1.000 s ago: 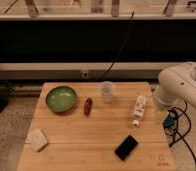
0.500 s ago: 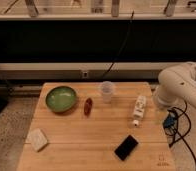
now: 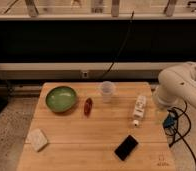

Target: Push the eraser across the table

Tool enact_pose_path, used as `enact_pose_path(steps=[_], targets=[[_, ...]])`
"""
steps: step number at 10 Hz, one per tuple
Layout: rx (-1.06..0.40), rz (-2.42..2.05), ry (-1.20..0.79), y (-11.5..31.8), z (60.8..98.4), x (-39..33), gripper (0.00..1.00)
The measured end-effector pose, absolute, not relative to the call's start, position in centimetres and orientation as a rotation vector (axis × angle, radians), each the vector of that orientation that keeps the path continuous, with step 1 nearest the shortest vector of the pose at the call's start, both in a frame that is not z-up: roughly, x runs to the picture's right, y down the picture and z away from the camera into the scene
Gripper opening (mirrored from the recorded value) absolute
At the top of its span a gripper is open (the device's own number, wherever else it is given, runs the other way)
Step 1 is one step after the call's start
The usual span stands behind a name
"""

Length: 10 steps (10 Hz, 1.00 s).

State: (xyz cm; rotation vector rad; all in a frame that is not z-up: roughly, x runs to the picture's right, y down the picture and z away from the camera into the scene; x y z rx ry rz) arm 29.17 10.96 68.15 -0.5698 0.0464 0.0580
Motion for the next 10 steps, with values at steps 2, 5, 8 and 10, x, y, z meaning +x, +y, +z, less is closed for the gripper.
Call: enact_pose_path(steps=[2, 5, 8, 10], targets=[[-0.570, 0.058, 0.046, 11.0, 68.1, 29.2, 0.80], [-0.574, 0.055, 0.046, 11.5, 68.2, 29.0, 0.80], [-0.585, 0.049, 0.043, 15.8, 68.2, 28.2, 0.80], [-0.587, 0.045, 0.040, 16.6, 68.4, 27.7, 0.80]])
